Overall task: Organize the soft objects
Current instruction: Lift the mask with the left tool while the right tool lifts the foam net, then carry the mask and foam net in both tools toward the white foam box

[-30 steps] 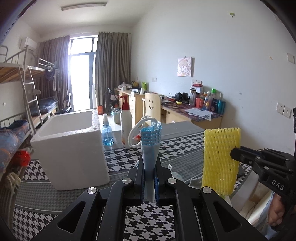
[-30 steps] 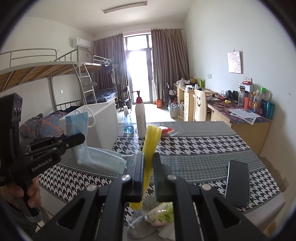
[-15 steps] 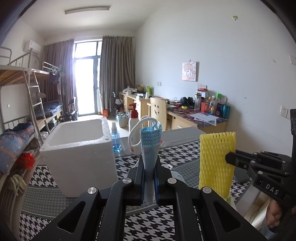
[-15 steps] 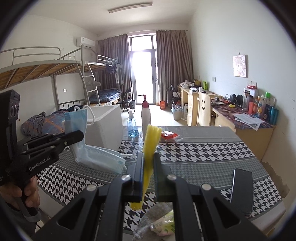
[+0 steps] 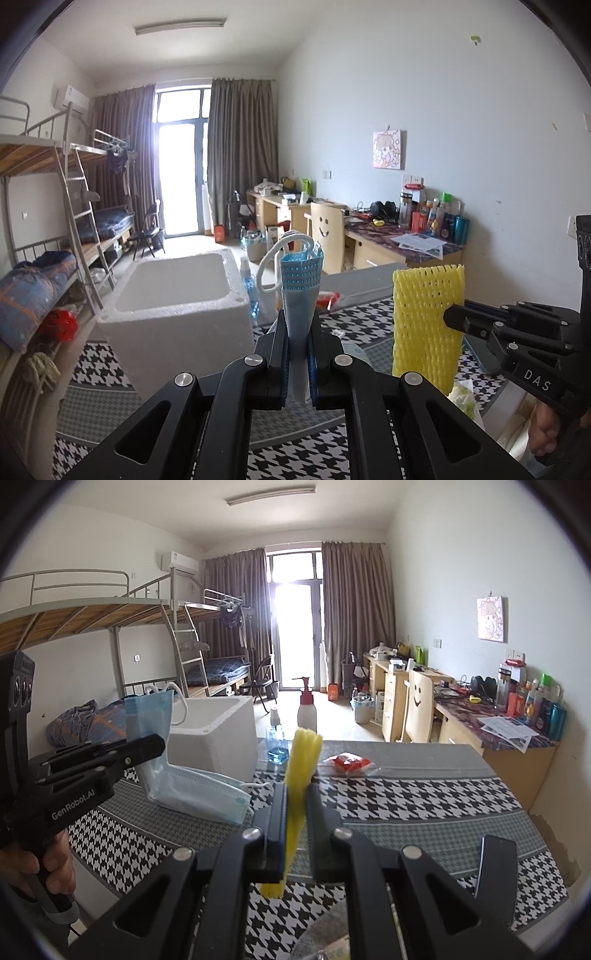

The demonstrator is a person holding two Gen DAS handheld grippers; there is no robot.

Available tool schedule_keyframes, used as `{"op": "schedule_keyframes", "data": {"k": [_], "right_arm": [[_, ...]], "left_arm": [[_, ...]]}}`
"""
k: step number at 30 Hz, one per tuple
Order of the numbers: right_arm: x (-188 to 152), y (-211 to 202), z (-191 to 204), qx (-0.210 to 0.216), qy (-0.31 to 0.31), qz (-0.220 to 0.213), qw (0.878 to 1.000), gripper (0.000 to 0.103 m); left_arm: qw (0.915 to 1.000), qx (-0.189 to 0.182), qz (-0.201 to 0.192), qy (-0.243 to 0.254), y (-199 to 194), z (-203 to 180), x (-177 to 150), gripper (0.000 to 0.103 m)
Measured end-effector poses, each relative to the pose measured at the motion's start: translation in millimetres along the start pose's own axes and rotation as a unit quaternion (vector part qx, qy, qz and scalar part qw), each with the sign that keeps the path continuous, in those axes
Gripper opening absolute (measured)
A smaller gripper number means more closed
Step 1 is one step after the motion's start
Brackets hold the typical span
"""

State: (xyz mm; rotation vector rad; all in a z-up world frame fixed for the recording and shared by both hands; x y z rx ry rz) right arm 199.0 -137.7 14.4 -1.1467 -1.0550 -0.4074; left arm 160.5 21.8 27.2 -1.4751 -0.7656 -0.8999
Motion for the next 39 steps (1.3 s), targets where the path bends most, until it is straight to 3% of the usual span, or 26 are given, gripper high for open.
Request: {"op": "schedule_keyframes", "data": {"k": [39], "right_arm": [[45,10,11,0.006,-0.016,-0.029,0.999,0.012]], "left_arm": [[0.9994,0.016,-0.029,-0.006,10,20,39,0.008]]}}
Point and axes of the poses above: each gripper's, at about its wrist camera, not at the fingertips, and y roughly the way its jaws point, z to its left, x to its top, the point moved 2 cm from there along y, roughly the way its jaws point, and after that the axes turned 9 degrees about z, right-handed, at the moved point
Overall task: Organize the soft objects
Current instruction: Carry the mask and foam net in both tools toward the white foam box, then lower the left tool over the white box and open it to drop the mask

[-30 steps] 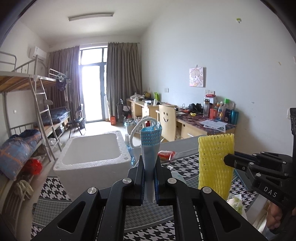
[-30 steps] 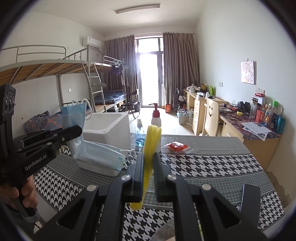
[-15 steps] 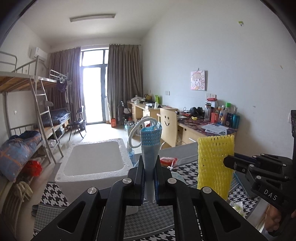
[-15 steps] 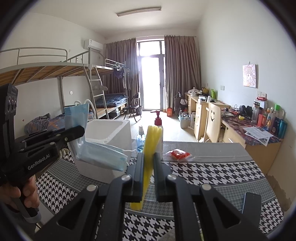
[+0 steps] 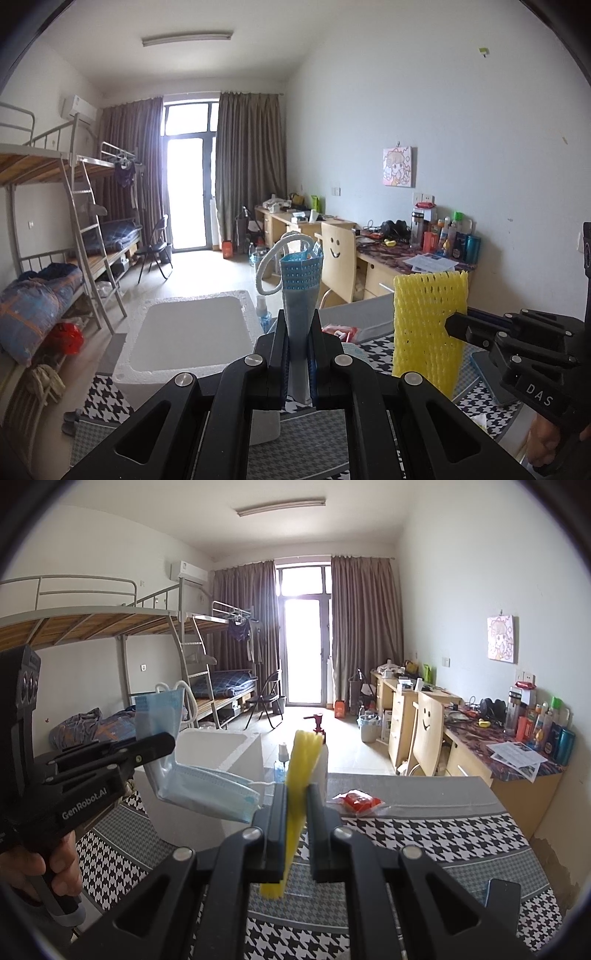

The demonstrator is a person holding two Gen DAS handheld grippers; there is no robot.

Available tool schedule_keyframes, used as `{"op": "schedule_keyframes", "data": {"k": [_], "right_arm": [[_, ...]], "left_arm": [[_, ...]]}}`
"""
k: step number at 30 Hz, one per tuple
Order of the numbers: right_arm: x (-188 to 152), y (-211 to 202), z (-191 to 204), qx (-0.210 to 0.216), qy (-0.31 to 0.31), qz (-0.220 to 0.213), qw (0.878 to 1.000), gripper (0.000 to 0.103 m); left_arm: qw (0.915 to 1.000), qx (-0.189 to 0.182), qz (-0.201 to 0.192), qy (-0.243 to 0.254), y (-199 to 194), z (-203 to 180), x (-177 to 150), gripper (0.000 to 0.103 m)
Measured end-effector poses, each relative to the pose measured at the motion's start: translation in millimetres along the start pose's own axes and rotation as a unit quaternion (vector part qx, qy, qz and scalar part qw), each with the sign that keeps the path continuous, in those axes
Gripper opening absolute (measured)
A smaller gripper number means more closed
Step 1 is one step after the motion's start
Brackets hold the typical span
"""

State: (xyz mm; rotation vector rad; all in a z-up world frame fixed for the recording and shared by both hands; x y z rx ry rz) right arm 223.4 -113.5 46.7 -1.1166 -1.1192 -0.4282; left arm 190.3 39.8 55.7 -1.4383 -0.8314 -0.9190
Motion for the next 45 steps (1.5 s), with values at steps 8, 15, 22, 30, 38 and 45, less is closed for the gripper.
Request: {"op": "schedule_keyframes", "data": {"k": [8,15,22,30,38,45], "right_arm": [[11,1,5,0.001,-0.007,-0.012,1.0,0.012],[18,6,5,0.002,-0.011,-0.011,1.0,0.012],[29,10,6,0.009,-0.016,-0.016,1.0,0.012],[39,20,11,0.016,-0.024,-0.013,0.999,0.012],[47,31,22,0.027,-0.038,-0.007,0.999,0.012],[52,39,31,0.034,-0.048,-0.004,0.998,0.012]], "left_arm": [[1.0,0.005,-0.001,-0.006,6,6,7,0.008],[0.9999,0.013,-0.004,-0.006,9,12,17,0.008],[0.9994,0.031,-0.009,-0.01,11,22,26,0.008],[0.9976,0.063,-0.015,-0.024,14,41,35,0.008],[0.9948,0.094,-0.014,-0.036,18,53,36,0.008],[0.9907,0.128,-0.005,-0.047,27,68,37,0.008]]}}
Point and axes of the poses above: each gripper's, at about its wrist camera, not at the fingertips, and y roughly the way its jaws point, z to its left, x to its top, the point moved 2 cm from there along y, roughly the way its jaws point, and after that the axes turned 9 degrees about z, right-handed, at the moved point
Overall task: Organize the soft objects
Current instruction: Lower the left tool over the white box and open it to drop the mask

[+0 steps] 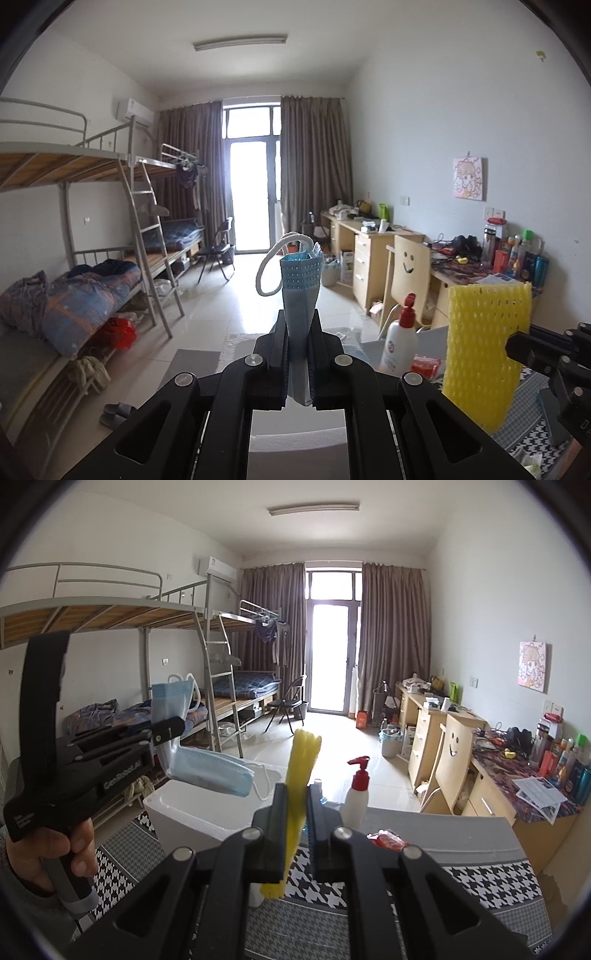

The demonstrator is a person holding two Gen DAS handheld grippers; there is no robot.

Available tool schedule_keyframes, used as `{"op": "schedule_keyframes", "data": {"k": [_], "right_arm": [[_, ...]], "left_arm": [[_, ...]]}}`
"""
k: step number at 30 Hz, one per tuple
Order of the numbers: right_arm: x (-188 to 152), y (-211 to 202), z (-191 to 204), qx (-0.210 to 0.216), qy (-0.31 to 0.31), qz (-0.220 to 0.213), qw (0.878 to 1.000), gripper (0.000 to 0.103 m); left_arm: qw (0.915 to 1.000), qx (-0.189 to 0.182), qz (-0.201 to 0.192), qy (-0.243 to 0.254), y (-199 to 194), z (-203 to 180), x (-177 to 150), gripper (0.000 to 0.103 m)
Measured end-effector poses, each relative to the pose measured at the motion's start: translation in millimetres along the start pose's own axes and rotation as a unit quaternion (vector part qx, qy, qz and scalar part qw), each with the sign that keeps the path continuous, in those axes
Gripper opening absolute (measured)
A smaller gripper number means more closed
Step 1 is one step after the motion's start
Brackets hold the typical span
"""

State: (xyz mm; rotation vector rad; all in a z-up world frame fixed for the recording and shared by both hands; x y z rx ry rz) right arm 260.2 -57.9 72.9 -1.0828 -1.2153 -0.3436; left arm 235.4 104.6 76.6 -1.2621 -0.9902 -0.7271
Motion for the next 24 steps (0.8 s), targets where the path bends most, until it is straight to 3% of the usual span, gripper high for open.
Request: {"op": "schedule_keyframes", "data": {"k": [9,16,17,19,21,24], "right_arm": [[8,9,10,0.003,-0.013,0.003,1.0,0.012],[11,16,16,0.005,-0.017,0.008,1.0,0.012],[12,17,17,0.003,-0.018,0.008,1.0,0.012],[13,18,19,0.001,-0.021,0.009,1.0,0.012],[13,19,21,0.001,-0.022,0.01,1.0,0.012],[14,21,21,-0.002,-0.024,0.01,1.0,0.012]], "left_arm": [[0.9991,0.027,0.032,-0.009,27,13,-4,0.008],[0.9977,0.003,0.067,-0.008,49,13,-5,0.01],[0.9976,0.005,0.069,-0.006,51,12,-5,0.015],[0.9968,0.016,0.078,-0.005,55,14,-7,0.037],[0.9971,0.02,0.073,-0.01,52,15,-9,0.076],[0.9975,0.029,0.063,-0.014,48,23,-8,0.095]]}}
Point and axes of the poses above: each gripper's, at about its wrist camera, not at the fingertips, and y roughly the way its jaws point, z to its left, x to its top, the point moved 2 cm from there along y, roughly the way its jaws point, and after that the axes turned 9 degrees about z, right-handed, at the moved point
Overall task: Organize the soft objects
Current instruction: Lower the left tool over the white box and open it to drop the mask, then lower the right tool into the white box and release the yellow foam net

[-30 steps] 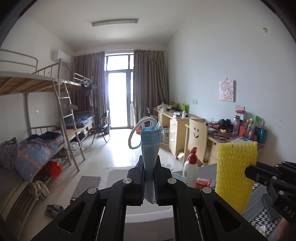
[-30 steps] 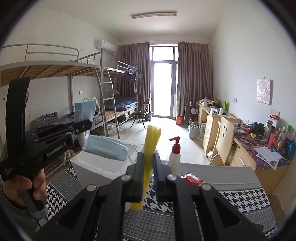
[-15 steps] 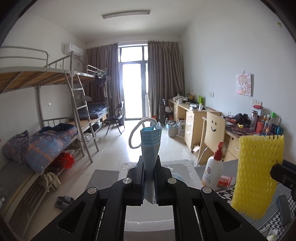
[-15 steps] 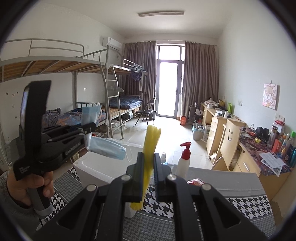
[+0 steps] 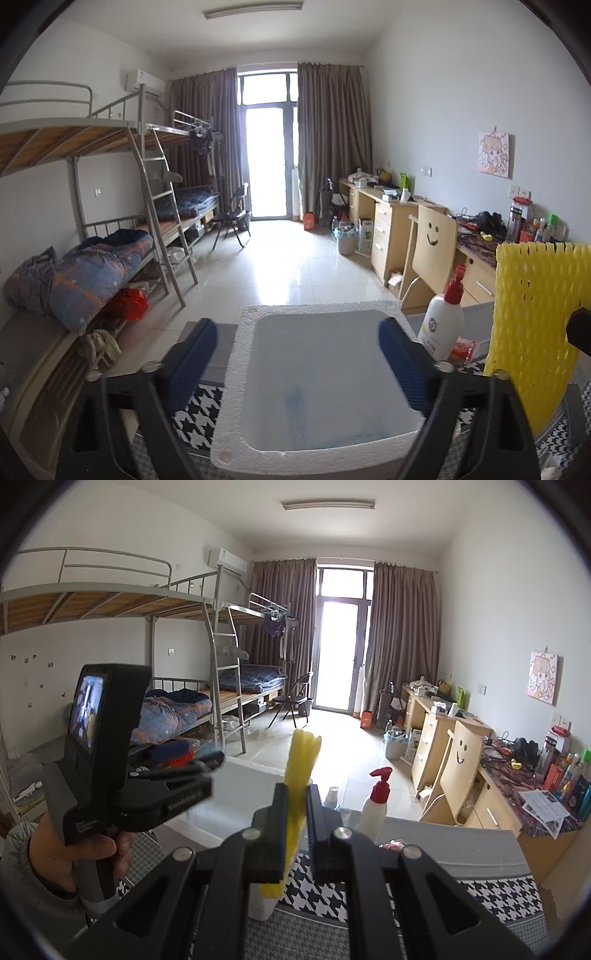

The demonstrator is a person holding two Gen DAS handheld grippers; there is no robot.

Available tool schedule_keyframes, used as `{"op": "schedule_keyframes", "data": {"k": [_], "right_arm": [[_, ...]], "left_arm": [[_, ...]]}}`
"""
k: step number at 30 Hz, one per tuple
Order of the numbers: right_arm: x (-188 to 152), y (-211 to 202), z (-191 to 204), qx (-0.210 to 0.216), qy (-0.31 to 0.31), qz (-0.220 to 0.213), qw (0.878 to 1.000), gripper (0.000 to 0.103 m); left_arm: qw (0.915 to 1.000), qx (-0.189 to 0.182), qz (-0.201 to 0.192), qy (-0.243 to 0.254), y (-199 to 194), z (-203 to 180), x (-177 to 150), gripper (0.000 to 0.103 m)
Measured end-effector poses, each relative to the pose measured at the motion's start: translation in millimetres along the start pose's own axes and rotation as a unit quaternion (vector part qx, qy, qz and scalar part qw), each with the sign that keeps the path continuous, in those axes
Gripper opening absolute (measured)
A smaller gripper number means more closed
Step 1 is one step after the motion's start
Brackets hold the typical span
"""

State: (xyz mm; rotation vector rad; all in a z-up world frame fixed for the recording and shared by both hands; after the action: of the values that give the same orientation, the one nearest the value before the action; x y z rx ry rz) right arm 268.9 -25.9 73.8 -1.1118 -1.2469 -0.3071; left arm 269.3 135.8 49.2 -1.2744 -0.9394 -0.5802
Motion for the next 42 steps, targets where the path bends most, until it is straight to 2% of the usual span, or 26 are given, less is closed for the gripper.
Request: {"op": "schedule_keyframes", "data": {"k": [5,12,19,24,38,42], "right_arm": [[2,3,1,0.001,-0.001,0.001,1.0,0.012],[8,13,4,0.006,-0.006,0.002,1.0,0.012],[15,23,15,0.014,-0.014,0.005,1.0,0.012],[20,33,15,0.042,0.0,0.02,0.999,0.012],[24,67,25,0.042,0.008,0.055,0.998,0.012],[25,72,27,0.047,0.008,0.061,0.997,0.012]], "left_arm": [[0.9999,0.007,-0.013,-0.006,-10,8,-2,0.102],[0.9996,0.016,-0.023,-0.003,-15,10,-5,0.102],[0.999,0.018,-0.032,-0.024,-25,28,-10,0.102],[0.9988,0.015,-0.032,-0.033,-31,35,-17,0.102],[0.9985,0.003,-0.036,-0.04,-48,47,-36,0.102],[0.9985,0.01,-0.041,-0.034,-52,48,-40,0.102]]}}
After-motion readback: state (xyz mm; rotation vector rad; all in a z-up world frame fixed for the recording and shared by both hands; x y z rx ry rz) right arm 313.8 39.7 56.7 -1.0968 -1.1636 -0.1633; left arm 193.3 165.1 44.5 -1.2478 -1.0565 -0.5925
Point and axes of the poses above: each gripper's, at about its wrist camera, not at the fingertips, and y roughly the way its jaws point, z to its left, x to its top, the point moved 2 cm from there along y, roughly the way its jaws point, and after that the axes turned 9 degrees about z, right-handed, at the moved point
